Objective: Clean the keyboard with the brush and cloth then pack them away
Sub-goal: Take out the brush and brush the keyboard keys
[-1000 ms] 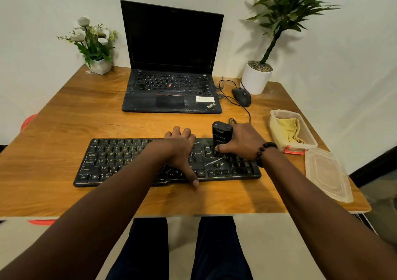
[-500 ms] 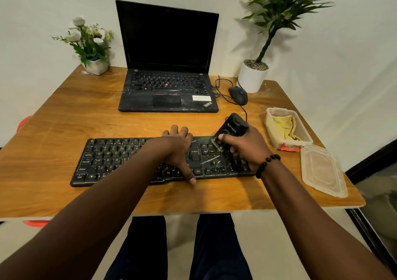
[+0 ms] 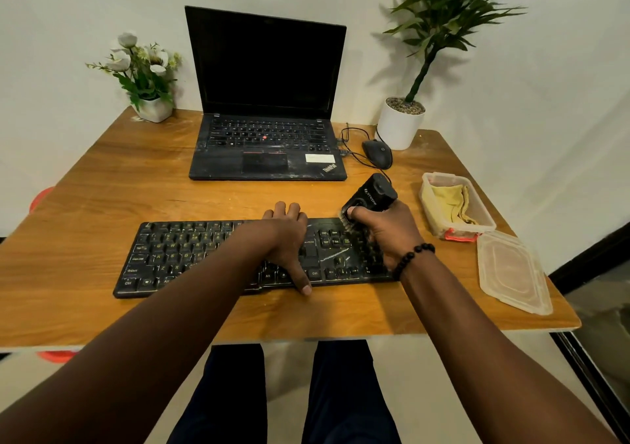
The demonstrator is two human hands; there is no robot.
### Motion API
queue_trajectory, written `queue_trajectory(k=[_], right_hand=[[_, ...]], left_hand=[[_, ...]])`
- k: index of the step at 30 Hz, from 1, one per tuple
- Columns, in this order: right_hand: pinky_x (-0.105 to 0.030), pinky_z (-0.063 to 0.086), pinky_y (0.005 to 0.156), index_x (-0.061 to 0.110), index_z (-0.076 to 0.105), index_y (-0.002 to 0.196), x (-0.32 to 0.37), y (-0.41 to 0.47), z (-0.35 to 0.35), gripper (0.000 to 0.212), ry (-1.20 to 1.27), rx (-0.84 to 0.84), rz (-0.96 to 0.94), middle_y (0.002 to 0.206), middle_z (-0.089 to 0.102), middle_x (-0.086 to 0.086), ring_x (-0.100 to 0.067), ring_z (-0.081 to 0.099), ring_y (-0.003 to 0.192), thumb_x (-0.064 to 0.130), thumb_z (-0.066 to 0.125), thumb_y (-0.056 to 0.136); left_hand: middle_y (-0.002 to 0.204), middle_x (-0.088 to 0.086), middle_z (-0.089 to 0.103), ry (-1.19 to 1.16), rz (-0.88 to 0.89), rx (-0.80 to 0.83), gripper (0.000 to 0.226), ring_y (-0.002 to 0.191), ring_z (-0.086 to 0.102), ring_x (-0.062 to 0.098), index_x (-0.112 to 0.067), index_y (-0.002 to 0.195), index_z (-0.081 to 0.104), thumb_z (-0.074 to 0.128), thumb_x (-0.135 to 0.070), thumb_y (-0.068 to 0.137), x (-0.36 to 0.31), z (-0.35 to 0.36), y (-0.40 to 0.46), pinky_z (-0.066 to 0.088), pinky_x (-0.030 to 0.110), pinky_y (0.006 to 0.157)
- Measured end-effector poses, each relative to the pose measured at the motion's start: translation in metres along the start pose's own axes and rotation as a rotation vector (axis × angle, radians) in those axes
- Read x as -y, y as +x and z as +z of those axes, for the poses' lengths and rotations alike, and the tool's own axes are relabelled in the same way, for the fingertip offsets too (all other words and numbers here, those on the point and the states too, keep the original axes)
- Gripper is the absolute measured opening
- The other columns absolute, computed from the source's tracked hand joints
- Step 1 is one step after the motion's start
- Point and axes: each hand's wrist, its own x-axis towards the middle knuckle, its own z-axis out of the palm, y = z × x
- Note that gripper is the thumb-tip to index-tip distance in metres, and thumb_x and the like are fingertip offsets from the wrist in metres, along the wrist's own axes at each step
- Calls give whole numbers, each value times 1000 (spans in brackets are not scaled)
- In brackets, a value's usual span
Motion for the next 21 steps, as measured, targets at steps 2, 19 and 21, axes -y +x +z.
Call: queue_trajectory(k=[2,19,21], right_hand=[[-40,58,77,19,68,84,-5,1,8,23,-90,-90,-42,85,73,1,-17,69,81,21,81,65],[-22,46,60,19,67,94,-1,-5,-15,27,-377,-85,-116,90,69,3,-10,64,82,28,76,71],[-25,49,67,21,65,91,-5,-3,-6,25,-307,-117,-113,89,68,5,-12,64,86,27,77,70]], left_hand=[[156,6,10,-5,35,-18,149,141,12,32,-11,157,4,78,-80,48,-3,0,1,22,54,118],[157,7,14,-6,57,-66,144,141,15,34,-12,157,11,74,-84,48,-6,7,6,25,52,117],[156,6,15,-1,53,-66,144,140,16,34,-13,157,12,74,-84,48,-7,6,6,26,52,116]])
